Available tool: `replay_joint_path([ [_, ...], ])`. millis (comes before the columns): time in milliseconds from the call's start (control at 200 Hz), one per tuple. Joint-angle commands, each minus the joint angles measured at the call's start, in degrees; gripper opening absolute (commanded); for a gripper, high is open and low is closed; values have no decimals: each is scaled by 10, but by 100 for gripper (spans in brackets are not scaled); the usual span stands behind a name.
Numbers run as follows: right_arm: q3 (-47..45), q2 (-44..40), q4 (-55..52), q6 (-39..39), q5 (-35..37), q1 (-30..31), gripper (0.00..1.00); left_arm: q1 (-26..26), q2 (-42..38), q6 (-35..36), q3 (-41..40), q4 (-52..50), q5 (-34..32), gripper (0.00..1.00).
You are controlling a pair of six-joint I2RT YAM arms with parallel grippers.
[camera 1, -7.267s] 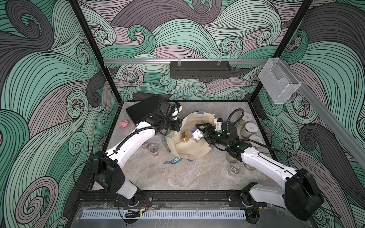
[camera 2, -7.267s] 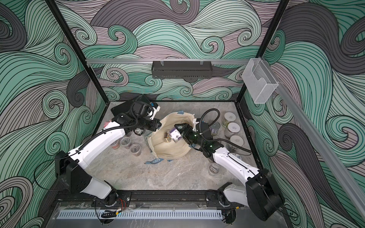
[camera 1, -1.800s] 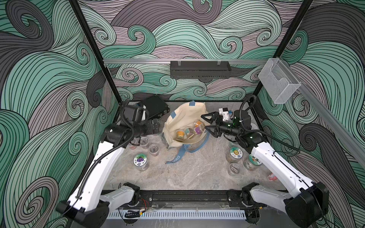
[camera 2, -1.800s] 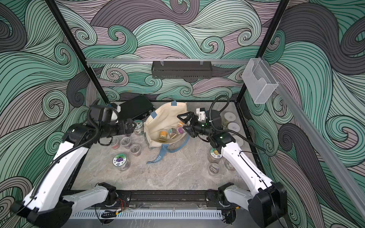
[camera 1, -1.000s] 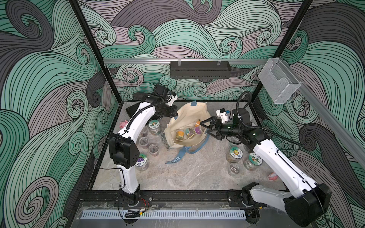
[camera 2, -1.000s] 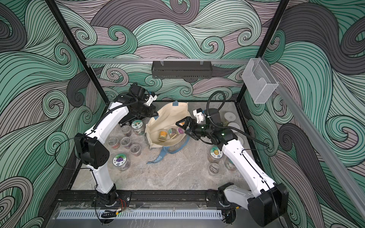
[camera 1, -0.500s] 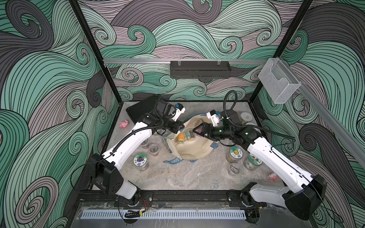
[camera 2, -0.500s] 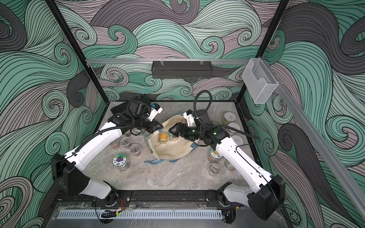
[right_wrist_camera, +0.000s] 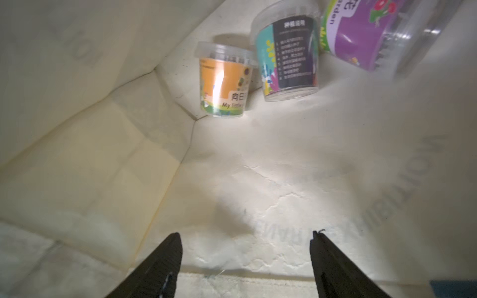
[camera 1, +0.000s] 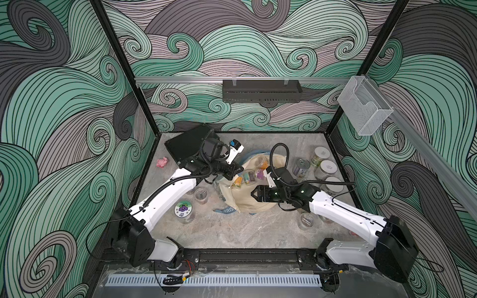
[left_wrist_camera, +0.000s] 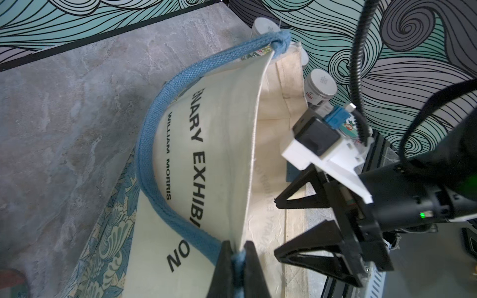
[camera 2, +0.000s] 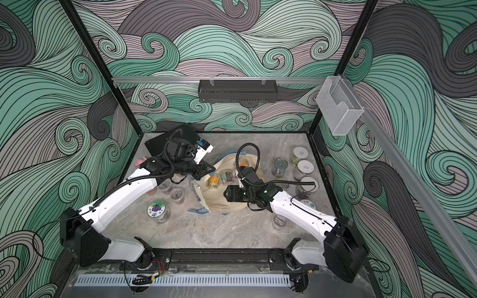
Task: Take out the seed jars from the canvas bag
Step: Pick up the canvas bag from the center of the board, then pick up the seed jar from the canvas bag, then place the canvas bag at the center of the board.
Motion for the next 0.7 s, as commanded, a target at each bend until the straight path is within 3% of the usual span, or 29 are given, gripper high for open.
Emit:
replay_joint_path([
  [0, 28, 33, 50, -40, 53, 1, 80, -4, -2, 1, 8, 25, 27, 0],
  [220, 92, 143, 85, -64, 84, 1, 76, -4, -2, 4, 5, 24, 19, 0],
  [380, 93, 178, 124, -84, 130, 0, 75, -4, 5, 6, 9, 21, 15, 0],
  [695, 124, 252, 138, -100, 137, -6, 74, -4, 10, 7, 14, 11, 12, 0],
])
